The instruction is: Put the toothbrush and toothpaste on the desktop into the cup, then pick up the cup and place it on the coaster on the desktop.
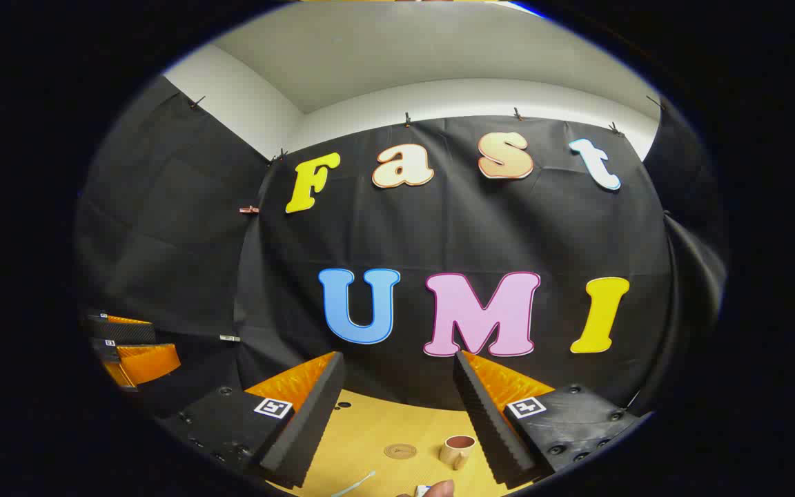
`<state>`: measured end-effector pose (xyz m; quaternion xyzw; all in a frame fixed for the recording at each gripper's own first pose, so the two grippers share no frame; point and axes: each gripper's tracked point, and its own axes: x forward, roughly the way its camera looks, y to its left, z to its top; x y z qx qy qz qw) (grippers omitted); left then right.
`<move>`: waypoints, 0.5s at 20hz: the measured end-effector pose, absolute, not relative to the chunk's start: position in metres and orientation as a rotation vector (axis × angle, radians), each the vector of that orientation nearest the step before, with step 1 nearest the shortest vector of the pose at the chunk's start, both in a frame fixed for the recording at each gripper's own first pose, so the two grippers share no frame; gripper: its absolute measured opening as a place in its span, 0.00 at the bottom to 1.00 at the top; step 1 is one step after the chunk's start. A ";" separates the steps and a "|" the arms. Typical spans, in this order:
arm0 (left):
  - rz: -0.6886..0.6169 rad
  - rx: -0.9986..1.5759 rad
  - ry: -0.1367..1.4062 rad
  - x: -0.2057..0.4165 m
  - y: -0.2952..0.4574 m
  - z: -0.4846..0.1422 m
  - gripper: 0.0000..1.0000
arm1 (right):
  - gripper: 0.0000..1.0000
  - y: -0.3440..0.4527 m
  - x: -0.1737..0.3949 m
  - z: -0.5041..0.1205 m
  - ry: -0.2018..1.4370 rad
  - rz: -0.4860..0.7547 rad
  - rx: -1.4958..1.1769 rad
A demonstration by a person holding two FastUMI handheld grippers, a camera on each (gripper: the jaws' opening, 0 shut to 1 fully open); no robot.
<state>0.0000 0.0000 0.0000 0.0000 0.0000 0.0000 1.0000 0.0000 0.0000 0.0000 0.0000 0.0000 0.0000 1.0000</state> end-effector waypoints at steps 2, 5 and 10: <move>-0.011 -0.002 0.000 0.005 -0.004 -0.001 0.96 | 0.96 -0.005 -0.002 0.000 0.001 -0.014 0.004; -0.027 -0.008 -0.003 0.011 -0.008 0.000 0.96 | 0.96 -0.013 -0.004 -0.001 0.002 -0.033 -0.001; -0.057 -0.023 -0.008 0.029 -0.019 -0.001 0.96 | 0.96 -0.028 -0.010 0.006 -0.020 -0.071 -0.005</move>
